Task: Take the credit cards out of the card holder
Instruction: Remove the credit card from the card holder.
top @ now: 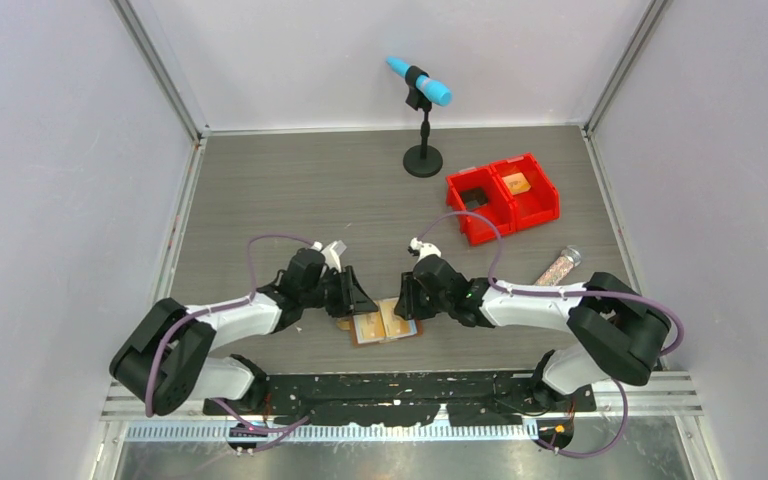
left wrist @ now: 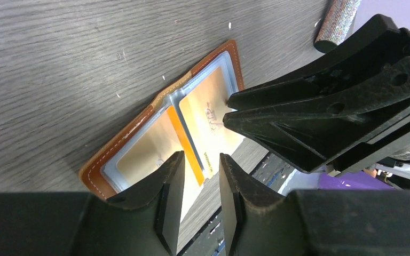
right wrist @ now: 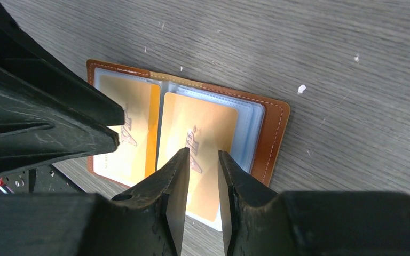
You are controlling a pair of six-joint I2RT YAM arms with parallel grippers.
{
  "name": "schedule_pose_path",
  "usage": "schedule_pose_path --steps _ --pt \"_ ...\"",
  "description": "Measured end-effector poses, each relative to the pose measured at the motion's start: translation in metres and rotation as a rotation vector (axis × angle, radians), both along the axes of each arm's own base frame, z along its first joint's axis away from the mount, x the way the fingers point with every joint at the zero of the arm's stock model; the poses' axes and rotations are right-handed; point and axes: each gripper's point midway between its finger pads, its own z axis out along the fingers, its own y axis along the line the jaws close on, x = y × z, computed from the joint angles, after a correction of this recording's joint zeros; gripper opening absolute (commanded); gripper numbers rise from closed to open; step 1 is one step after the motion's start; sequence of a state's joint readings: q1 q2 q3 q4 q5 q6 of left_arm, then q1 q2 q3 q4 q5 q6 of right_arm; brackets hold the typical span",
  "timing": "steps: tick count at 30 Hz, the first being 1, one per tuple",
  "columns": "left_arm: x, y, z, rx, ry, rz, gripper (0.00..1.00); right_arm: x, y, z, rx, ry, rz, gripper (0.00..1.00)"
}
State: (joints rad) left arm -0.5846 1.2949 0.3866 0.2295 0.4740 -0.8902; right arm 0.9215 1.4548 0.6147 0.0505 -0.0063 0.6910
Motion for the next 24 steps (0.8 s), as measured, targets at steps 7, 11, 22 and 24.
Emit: schedule_pose_path --steps 7,11,22,24 --pt "-0.001 -0.004 -0.012 0.017 0.003 -0.015 0.32 0.002 0.000 -0.001 0.001 -0.007 -0.007 0.34" --pt "-0.003 -0.004 -0.018 0.023 0.006 -0.019 0.32 0.003 -0.001 -0.001 -0.001 -0.012 -0.013 0.34" --pt "-0.003 -0.007 -0.018 0.019 -0.006 -0.023 0.32 0.001 -0.008 -0.001 -0.020 -0.012 -0.023 0.34" --pt "-0.003 -0.007 -0.018 0.019 -0.006 -0.023 0.32 0.000 -0.010 -0.002 -0.025 -0.009 -0.023 0.34"
